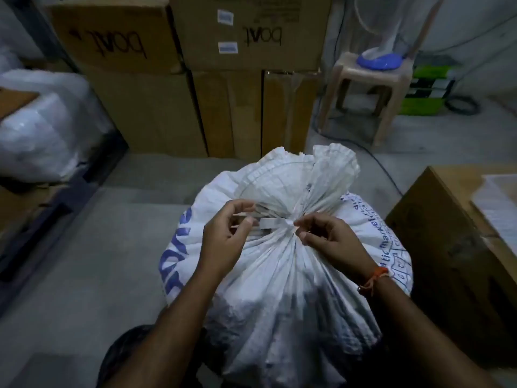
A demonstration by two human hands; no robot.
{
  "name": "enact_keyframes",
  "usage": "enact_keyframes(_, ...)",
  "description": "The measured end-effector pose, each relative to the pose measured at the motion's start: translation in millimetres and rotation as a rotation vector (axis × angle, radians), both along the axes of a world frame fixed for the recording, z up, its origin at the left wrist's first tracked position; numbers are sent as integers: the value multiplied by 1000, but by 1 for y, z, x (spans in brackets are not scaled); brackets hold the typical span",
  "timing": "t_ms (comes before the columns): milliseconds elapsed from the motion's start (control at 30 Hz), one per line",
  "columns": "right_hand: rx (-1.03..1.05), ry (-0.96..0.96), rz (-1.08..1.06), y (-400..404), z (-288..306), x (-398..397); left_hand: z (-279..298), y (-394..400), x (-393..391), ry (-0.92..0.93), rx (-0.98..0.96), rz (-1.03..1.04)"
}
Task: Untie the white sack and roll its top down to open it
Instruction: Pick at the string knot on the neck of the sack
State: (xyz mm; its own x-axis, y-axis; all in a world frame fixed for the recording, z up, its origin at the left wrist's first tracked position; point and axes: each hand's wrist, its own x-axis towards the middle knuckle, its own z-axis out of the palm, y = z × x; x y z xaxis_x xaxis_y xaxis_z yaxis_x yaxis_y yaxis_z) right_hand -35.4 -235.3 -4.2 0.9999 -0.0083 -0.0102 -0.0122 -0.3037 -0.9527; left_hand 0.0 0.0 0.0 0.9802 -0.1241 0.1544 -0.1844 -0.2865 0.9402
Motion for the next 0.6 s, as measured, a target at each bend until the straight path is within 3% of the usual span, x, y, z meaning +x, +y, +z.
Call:
enact_keyframes(200,-232,-58,6,-15,-36,36,-29,-13,51,35,26,-19)
enact_keyframes(433,-279,-122,160,-17,-34,57,-33,-20,85,129,-4,-137)
enact_keyframes(600,-358,-204,99,-14,-40,60,-38,-22,89,179,59,-272)
